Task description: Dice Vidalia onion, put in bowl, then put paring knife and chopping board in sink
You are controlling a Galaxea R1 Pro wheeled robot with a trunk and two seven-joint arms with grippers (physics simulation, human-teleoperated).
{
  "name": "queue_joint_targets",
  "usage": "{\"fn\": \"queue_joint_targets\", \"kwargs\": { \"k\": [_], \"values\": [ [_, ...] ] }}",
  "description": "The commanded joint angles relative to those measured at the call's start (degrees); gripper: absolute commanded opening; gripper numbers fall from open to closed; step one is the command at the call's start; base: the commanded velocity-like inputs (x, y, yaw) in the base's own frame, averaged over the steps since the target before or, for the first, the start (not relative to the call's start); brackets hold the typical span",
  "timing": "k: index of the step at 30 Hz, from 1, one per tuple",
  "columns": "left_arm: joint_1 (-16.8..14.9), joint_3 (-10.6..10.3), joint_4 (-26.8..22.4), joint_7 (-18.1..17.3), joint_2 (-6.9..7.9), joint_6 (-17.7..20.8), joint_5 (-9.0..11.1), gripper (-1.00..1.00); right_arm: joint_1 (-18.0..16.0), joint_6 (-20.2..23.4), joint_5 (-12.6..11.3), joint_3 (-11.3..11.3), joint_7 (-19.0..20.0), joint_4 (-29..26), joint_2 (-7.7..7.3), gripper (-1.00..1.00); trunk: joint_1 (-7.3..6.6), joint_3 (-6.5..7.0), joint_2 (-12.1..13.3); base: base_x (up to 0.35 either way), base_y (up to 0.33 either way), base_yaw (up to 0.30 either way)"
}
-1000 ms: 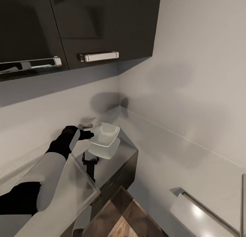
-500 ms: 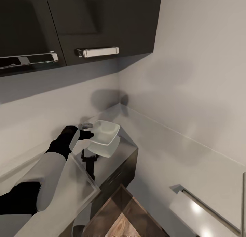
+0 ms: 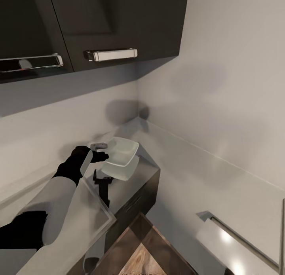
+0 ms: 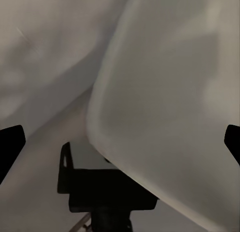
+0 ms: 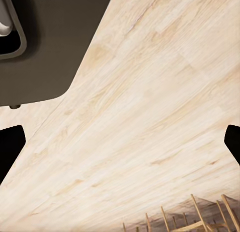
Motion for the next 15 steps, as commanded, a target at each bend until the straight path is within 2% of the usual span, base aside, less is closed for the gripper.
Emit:
{"fn": "queue_joint_targets", "kwargs": {
  "k": [1,15],
  "values": [
    [-0.03,0.04,-0.07,0.32,0.0,0.27,0.42,1.0,0.03,0.02,-0.53,0.49,-0.25,-0.11,0.0,1.0,0.03,-0.19,-0.1,0.0,0.0,0.0],
    [-0.03,0.04,-0.12,0.32,0.05,0.27,0.38,1.0,0.04,0.02,-0.53,0.49,-0.25,-0.11,0.0,1.0,0.03,-1.48,-0.1,0.0,0.0,0.0]
  ]
}}
